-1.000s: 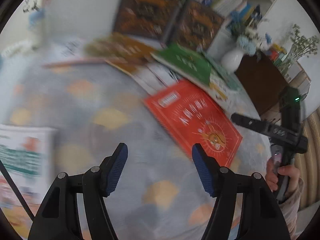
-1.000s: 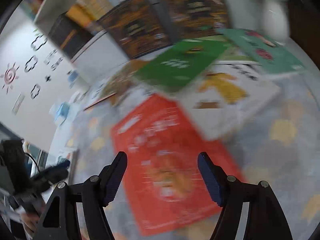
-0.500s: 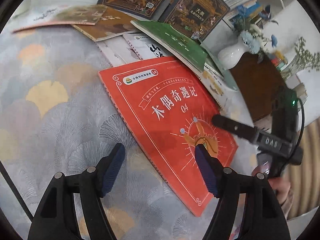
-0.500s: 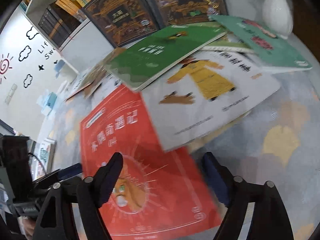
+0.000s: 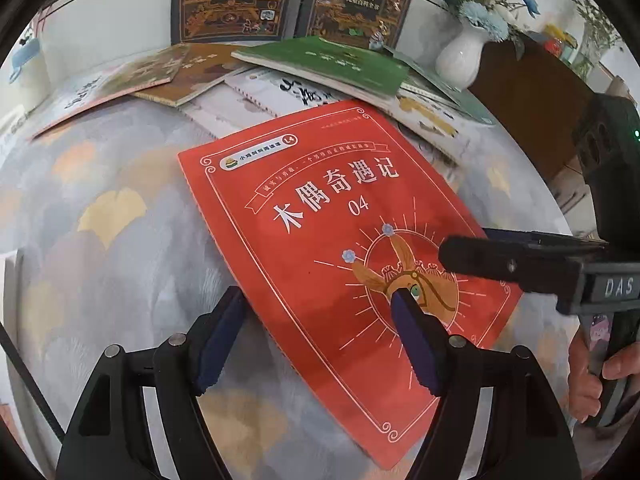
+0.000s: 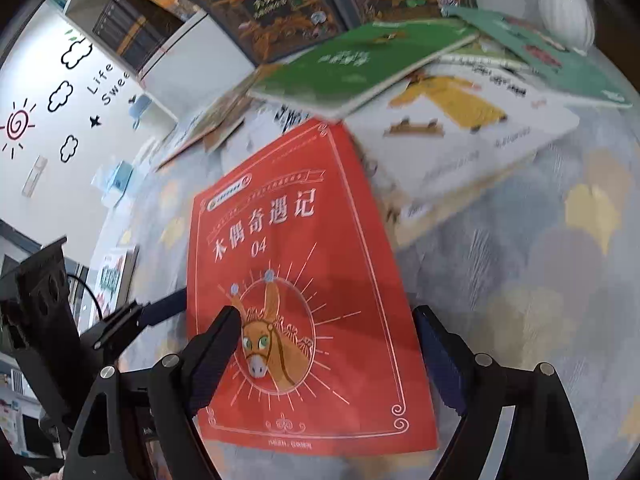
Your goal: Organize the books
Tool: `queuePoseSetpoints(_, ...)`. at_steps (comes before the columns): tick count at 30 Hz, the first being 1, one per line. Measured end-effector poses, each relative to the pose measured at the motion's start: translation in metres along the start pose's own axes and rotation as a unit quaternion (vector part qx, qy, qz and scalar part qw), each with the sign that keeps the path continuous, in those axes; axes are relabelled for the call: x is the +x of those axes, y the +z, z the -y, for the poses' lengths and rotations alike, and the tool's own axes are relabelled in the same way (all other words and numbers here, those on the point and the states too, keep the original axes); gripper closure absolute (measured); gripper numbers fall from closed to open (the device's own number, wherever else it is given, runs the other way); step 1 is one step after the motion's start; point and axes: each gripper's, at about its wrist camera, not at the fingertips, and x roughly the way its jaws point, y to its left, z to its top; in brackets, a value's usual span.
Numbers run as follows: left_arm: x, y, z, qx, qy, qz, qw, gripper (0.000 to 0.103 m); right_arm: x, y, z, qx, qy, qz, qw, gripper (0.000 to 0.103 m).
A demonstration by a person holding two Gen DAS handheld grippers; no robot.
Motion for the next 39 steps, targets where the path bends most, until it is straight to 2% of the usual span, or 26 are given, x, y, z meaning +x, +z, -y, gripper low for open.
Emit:
queuePoseSetpoints(5, -0.023, -0.027, -0.018, -0.032, -0.059, -0.020, 0.9975, 0.031, -0.004, -0.034, -0.020, -0.022, 0.017, -0.026, 0.999, 0.016)
queuePoseSetpoints(8, -0.044, -0.056, -0.033, -0.065, -0.102, -0.031, 0.9922, 0.031, -0.007, -0.061, -0.033, -0.029, 0.040, -0.044, 0.998, 0.016)
queuePoseSetpoints(13, -0.066, -0.091, -0.048, -0.071, -0.129, -0.037, 0.9884, 0.032, -0.008, -0.097, -0.044, -0.053, 0.123, -0.076, 0.988, 0.017)
queuePoseSetpoints(14, -0.066, -0.092, -0.052, -0.071, -0.137, -0.038, 0.9873, 0.035, -0.009, -0.098, -0.039, -0.061, 0.137, -0.068, 0.986, 0.022)
queuePoseSetpoints(16, -0.064, -0.089, -0.059, -0.080, -0.142, -0.041, 0.9857, 0.045, -0.009, -0.096, -0.022, -0.047, 0.166, -0.062, 0.983, 0.039)
queuePoseSetpoints(17, -0.063, -0.088, -0.062, -0.084, -0.136, -0.042, 0.9862, 0.059, -0.007, -0.092, -0.012, -0.031, 0.174, -0.063, 0.982, 0.057)
queuePoseSetpoints(18, -0.061, -0.086, -0.066, -0.086, -0.131, -0.041, 0.9868, 0.066, -0.005, -0.089, -0.002, -0.021, 0.177, -0.061, 0.982, 0.075)
queuePoseSetpoints(19, -0.059, -0.085, -0.068, -0.087, -0.135, -0.039, 0.9862, 0.067, -0.002, -0.086, 0.005, -0.017, 0.179, -0.056, 0.982, 0.081)
queuePoseSetpoints(20, -0.057, -0.084, -0.072, -0.095, -0.146, -0.037, 0.9840, 0.068, 0.000, -0.085, 0.011, -0.018, 0.190, -0.052, 0.980, 0.084)
queuePoseSetpoints(22, -0.054, -0.082, -0.079, -0.108, -0.162, -0.043, 0.9800, 0.071, 0.005, -0.081, 0.020, -0.011, 0.224, -0.053, 0.973, 0.085)
queuePoseSetpoints(24, -0.052, -0.080, -0.081, -0.110, -0.169, -0.047, 0.9783, 0.071, 0.007, -0.077, 0.019, -0.017, 0.228, -0.058, 0.972, 0.085)
queuePoseSetpoints(27, -0.048, -0.073, -0.076, -0.099, -0.159, -0.050, 0.9811, 0.071, 0.010, -0.067, 0.010, -0.039, 0.209, -0.062, 0.975, 0.085)
queuePoseSetpoints(29, -0.048, -0.071, -0.072, -0.086, -0.145, -0.046, 0.9846, 0.071, 0.014, -0.062, 0.007, -0.031, 0.203, -0.064, 0.977, 0.086)
queuePoseSetpoints(33, -0.049, -0.069, -0.059, -0.041, -0.097, -0.028, 0.9940, 0.071, 0.014, -0.062, 0.009, -0.019, 0.194, -0.061, 0.979, 0.089)
queuePoseSetpoints(35, -0.049, -0.069, -0.055, -0.027, -0.081, -0.018, 0.9962, 0.069, 0.012, -0.063, 0.007, -0.028, 0.187, -0.052, 0.981, 0.089)
queuePoseSetpoints(39, -0.049, -0.069, -0.059, -0.030, -0.087, -0.008, 0.9958, 0.069, 0.010, -0.064, 0.009, -0.025, 0.184, -0.044, 0.982, 0.089)
